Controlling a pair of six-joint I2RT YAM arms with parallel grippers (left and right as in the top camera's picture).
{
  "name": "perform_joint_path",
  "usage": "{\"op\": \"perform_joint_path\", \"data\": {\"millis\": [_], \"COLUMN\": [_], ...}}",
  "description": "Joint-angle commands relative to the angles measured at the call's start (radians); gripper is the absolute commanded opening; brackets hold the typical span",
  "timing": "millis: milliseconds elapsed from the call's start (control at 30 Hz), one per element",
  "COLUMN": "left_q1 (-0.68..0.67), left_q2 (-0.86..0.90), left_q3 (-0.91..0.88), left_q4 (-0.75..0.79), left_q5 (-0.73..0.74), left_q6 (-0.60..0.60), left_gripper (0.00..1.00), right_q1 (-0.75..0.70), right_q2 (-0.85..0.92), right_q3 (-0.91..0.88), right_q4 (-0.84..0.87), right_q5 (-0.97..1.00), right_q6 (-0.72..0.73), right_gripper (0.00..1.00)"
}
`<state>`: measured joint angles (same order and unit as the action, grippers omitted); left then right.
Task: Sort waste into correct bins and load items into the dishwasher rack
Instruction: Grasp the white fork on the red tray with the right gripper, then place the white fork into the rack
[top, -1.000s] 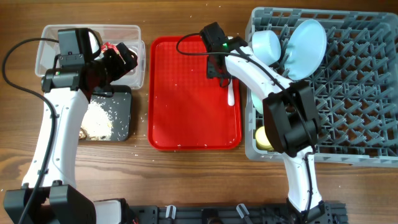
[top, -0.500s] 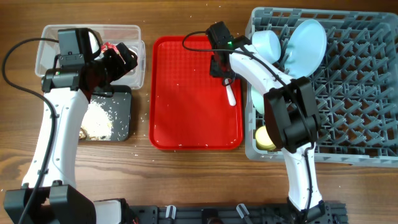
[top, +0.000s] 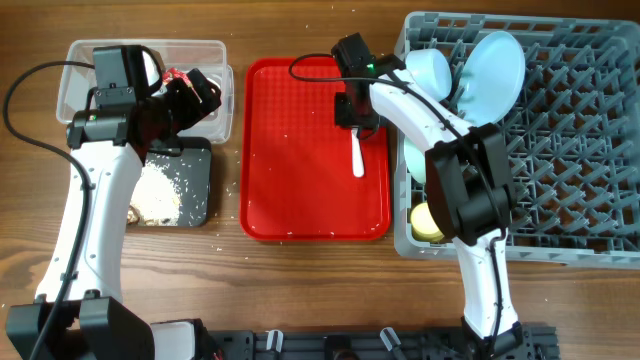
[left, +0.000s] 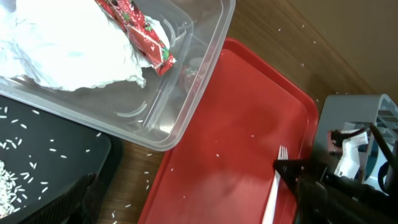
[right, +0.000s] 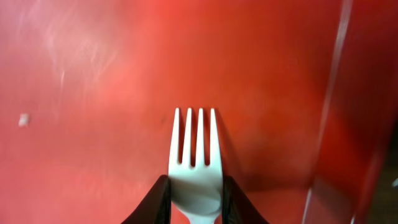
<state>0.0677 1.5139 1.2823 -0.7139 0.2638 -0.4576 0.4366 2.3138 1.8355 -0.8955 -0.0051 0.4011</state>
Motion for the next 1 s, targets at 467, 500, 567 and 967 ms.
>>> {"op": "perform_joint_path", "data": {"millis": [467, 500, 567, 967], "left_q1": [0.003, 0.003, 0.003, 0.003], "left_q2": [0.008, 0.008, 0.008, 0.008], "left_q3": [-0.001, -0.001, -0.001, -0.001], "left_q4": [0.002, 0.002, 0.002, 0.002], "left_q5": [0.005, 0.005, 0.005, 0.005], "left_q6": [0.005, 0.005, 0.005, 0.005], "left_gripper": [1.0, 1.0, 1.0, 1.0], "right_q1": [-0.15, -0.19, -0.249, -0.365], "right_q2": [-0.568, -0.568, -0.568, -0.568], "right_q3": [-0.013, -0.052, -0.111, -0.332], "right_q4": [-0.595, -0.604, -0.588, -0.458], "right_q5": [0.364, 0.395, 0.405, 0.315], "right_q6": [0.011, 0.023, 0.031, -0.148], "right_gripper": [0.04, 0.04, 0.04, 0.33]}}
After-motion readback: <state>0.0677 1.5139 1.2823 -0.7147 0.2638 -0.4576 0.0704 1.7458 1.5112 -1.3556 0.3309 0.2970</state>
